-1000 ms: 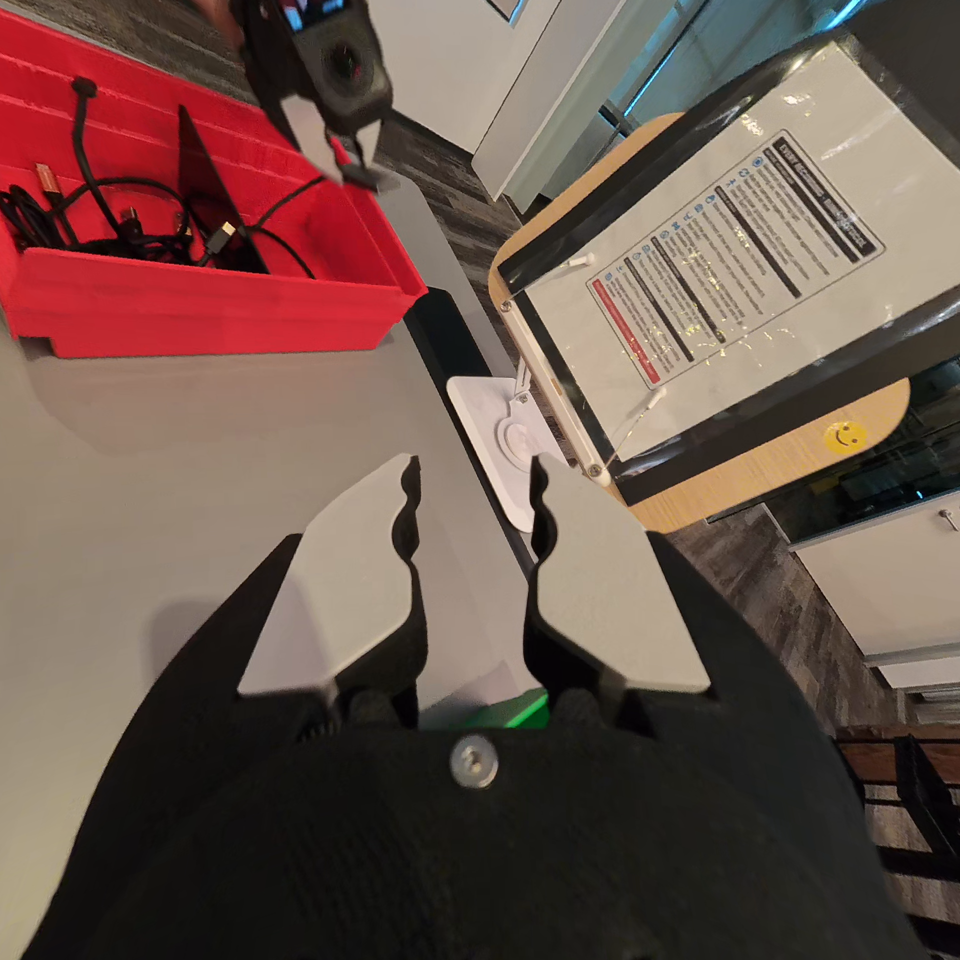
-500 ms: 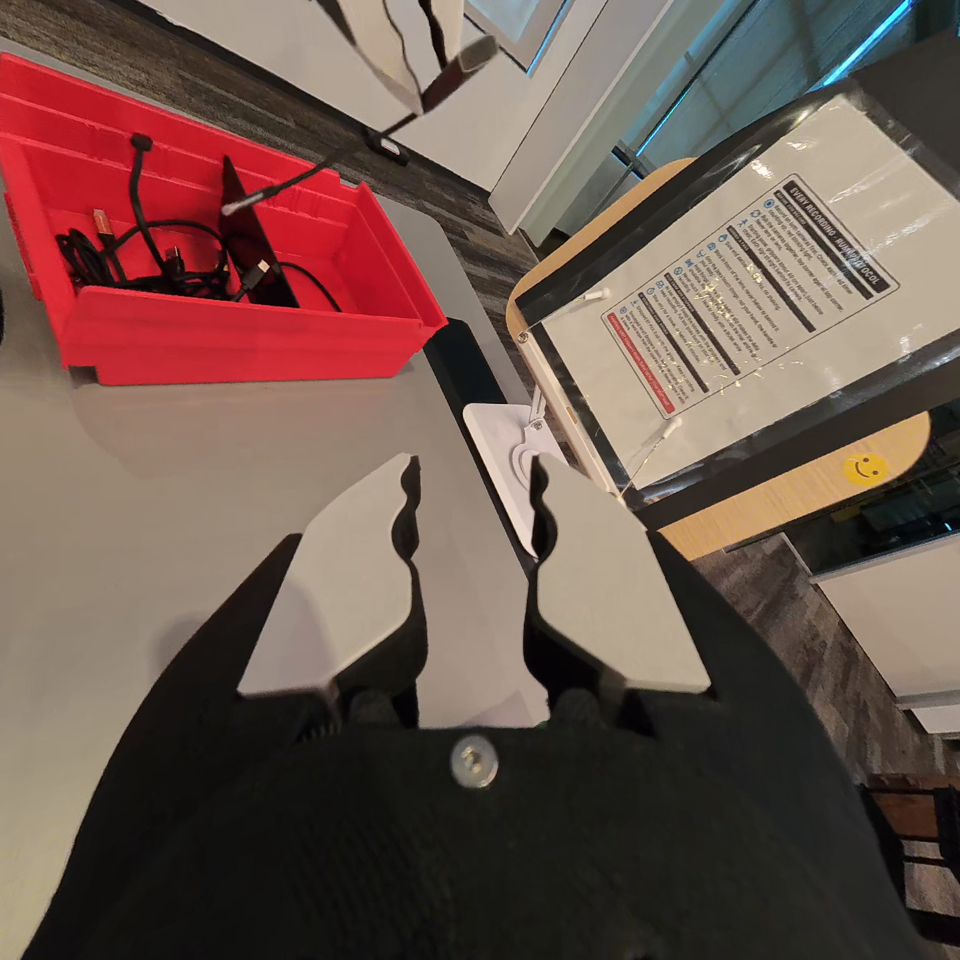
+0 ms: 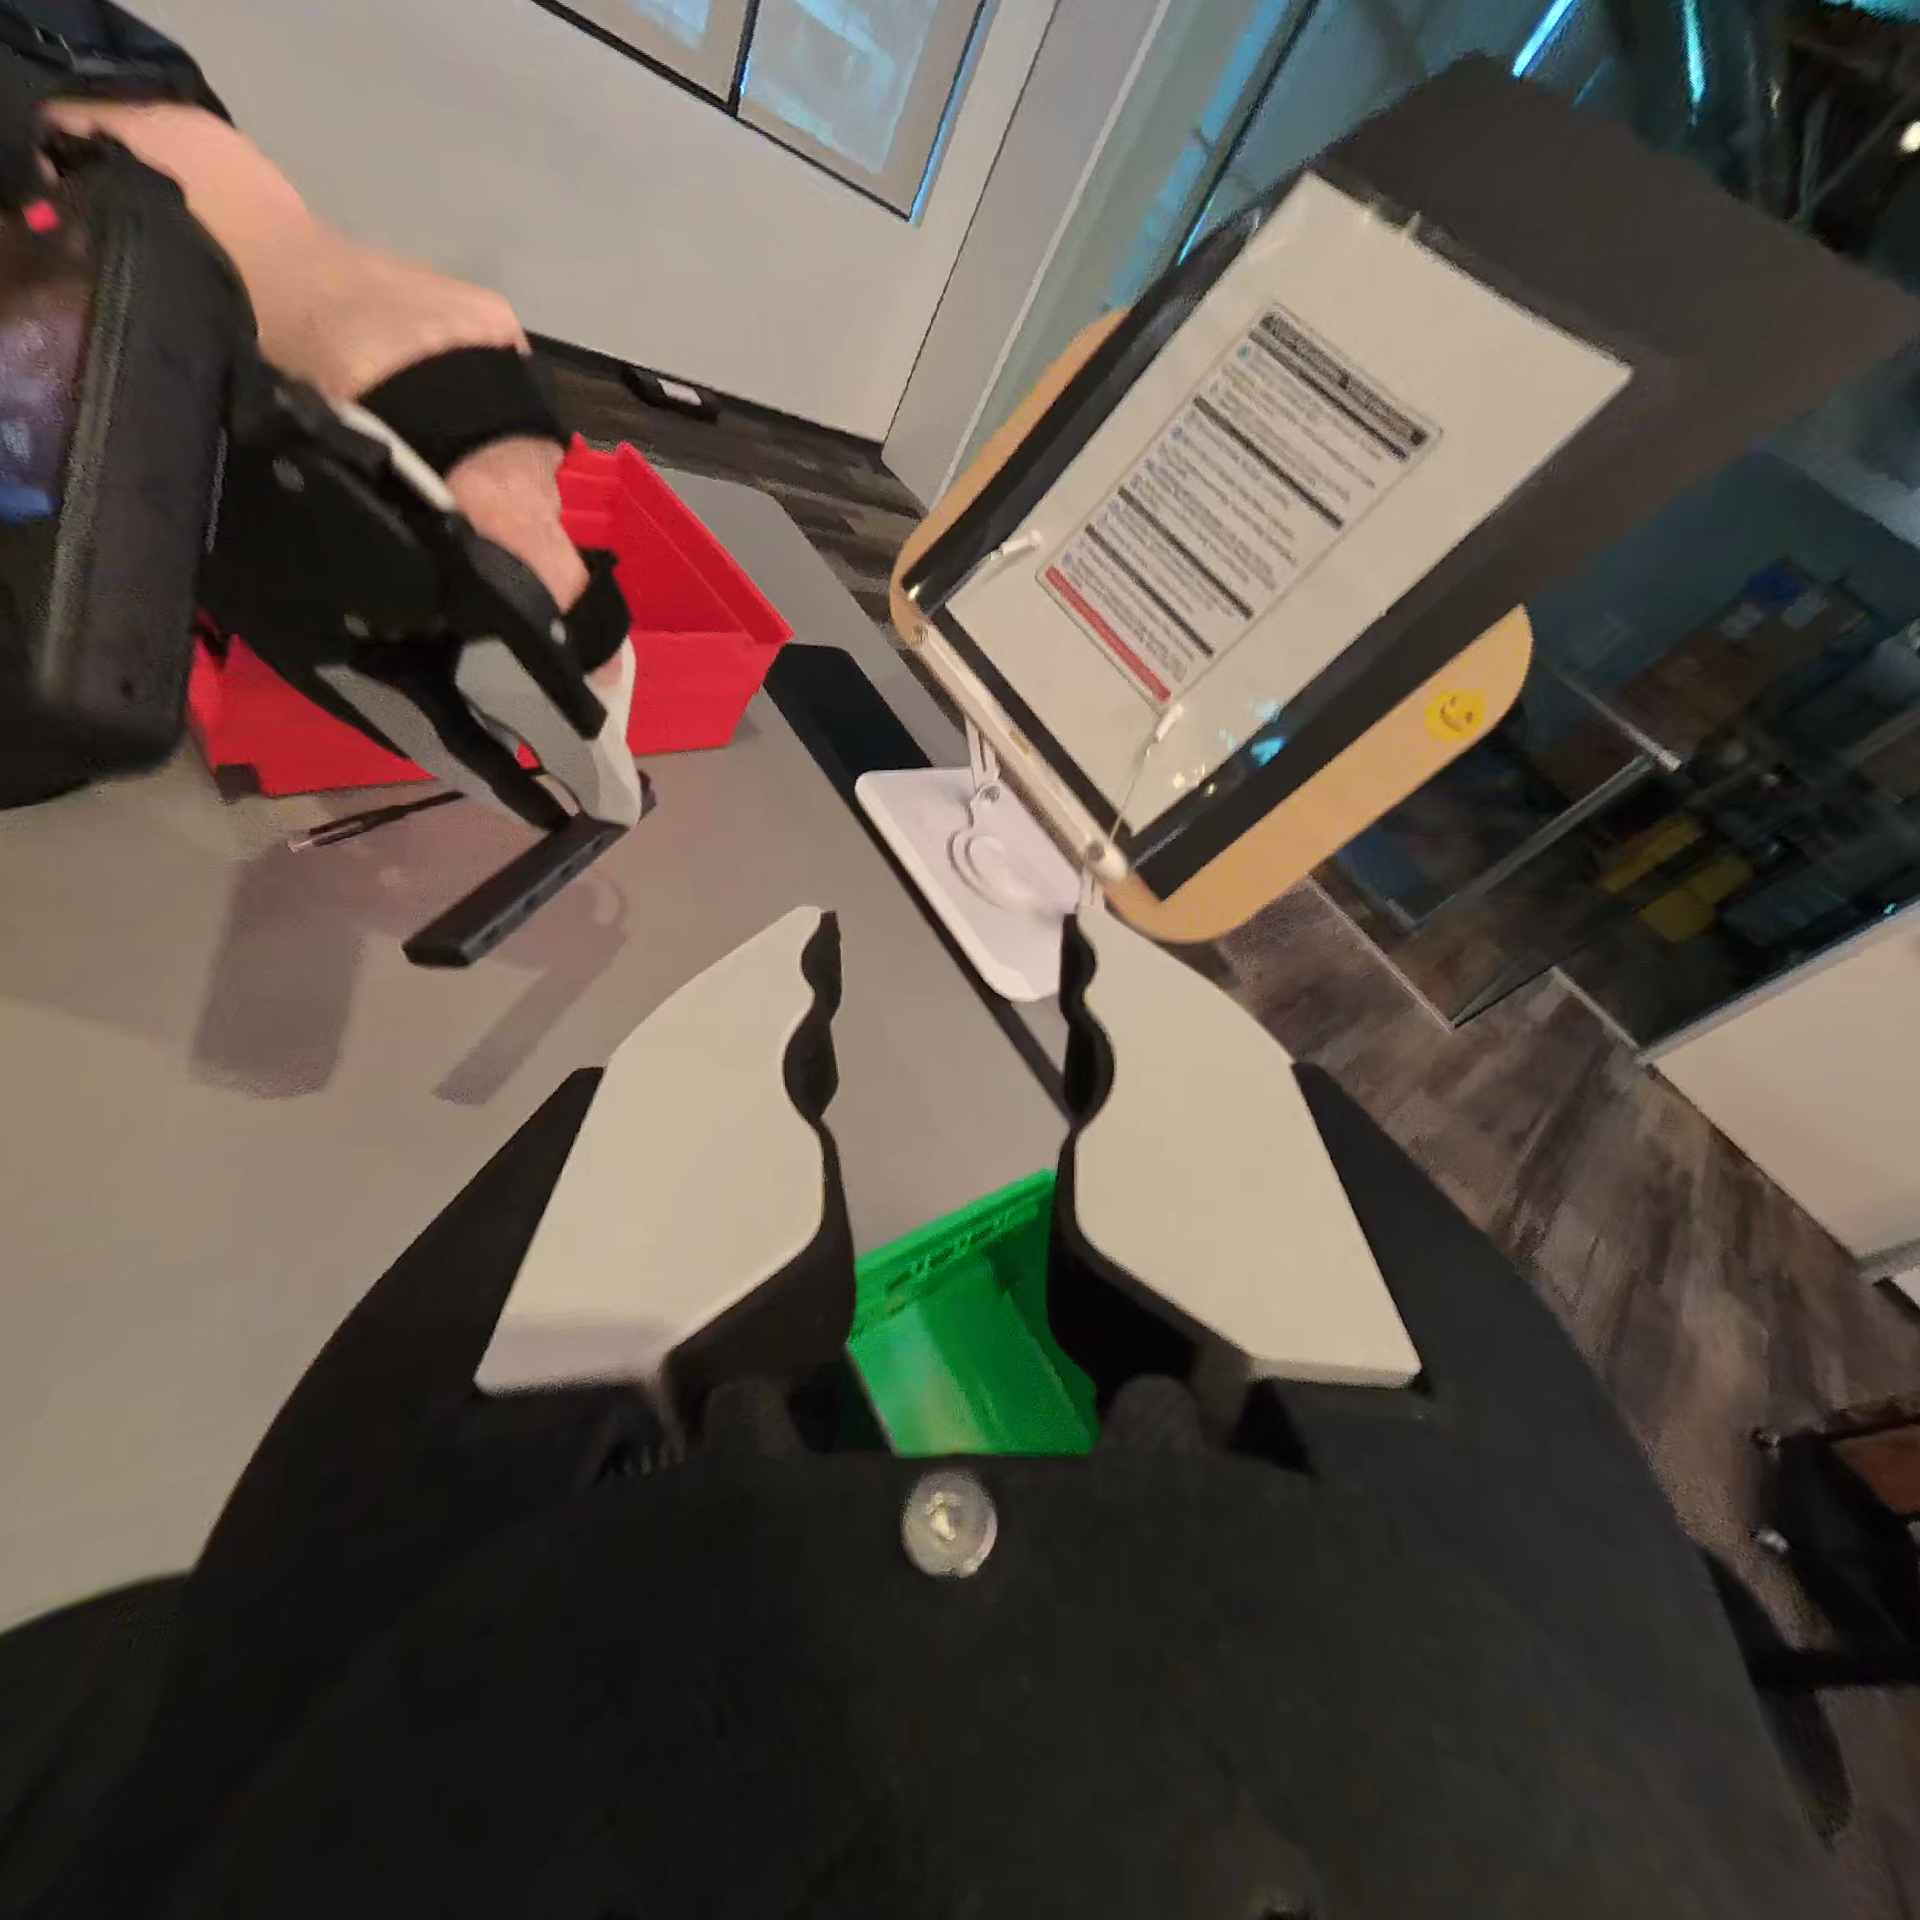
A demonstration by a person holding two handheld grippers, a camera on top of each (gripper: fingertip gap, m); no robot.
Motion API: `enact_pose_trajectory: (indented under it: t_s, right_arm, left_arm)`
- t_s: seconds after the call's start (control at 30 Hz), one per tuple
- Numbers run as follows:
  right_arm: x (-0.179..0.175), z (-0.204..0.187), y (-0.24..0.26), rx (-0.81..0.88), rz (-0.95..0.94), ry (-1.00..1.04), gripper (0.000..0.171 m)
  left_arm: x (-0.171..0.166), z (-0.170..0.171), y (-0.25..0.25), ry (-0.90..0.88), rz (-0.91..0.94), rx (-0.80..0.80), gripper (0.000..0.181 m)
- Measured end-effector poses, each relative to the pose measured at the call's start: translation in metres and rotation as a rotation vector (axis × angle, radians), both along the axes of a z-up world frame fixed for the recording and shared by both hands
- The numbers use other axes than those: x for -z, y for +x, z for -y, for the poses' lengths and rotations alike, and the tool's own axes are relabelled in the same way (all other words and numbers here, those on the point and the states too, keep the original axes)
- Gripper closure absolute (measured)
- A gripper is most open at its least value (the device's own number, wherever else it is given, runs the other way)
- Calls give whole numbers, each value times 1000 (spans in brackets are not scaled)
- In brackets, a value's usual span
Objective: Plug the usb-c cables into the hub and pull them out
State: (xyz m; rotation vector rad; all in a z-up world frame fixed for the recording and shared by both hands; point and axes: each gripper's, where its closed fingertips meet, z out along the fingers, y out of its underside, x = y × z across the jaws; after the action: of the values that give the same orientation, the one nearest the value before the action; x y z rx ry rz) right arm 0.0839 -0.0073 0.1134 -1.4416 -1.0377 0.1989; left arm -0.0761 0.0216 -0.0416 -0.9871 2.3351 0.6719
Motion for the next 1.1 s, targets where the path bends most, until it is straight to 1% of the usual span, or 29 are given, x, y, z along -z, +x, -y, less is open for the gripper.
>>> enact_pose_trajectory:
  t_s: [0.1,0.2,0.3,0.5,0.63,0.67,0.7,0.77,0.8,0.87,0.93,1.0,1.03,1.1]
  right_arm:
    - [11,0,19,17,-2,-45,130]
    - [16,-2,25,9,-22,-68,130]
    - [21,-5,27,6,-23,-86,130]
    - [22,-5,24,-7,-13,-84,130]
    - [16,-1,22,-31,-34,-65,130]
    - [15,0,21,-36,-38,-60,130]
    - [14,1,21,-41,-42,-58,130]
    - [13,3,19,-50,-44,-54,130]
    - [12,4,19,-54,-45,-48,130]
    - [9,6,18,-59,-50,-36,130]
    - [4,7,18,-60,-57,-16,130]
    - [0,7,19,-55,-72,0,130]
    - [-2,7,19,-56,-79,4,130]
    - [-2,9,18,-61,-79,6,130]
  left_arm:
    - [33,0,8,-44,-80,17,160]
    - [46,-6,12,-81,-73,20,160]
    - [58,-13,14,-129,-66,-20,160]
    - [96,-25,23,-269,-87,-140,160]
    - [112,-28,22,-366,-69,-224,160]
    - [115,-30,21,-378,-60,-256,160]
    - [116,-38,19,-339,-40,-300,160]
    - [106,-52,15,-215,-23,-320,150]
    - [95,-54,15,-177,16,-311,149]
    - [60,-52,16,-141,161,-325,148]
    - [11,-47,6,-130,372,-382,143]
    - [-38,-38,-24,-118,565,-449,138]
    - [-55,-31,-48,-120,634,-487,138]
    - [-68,-16,-101,-135,687,-552,138]
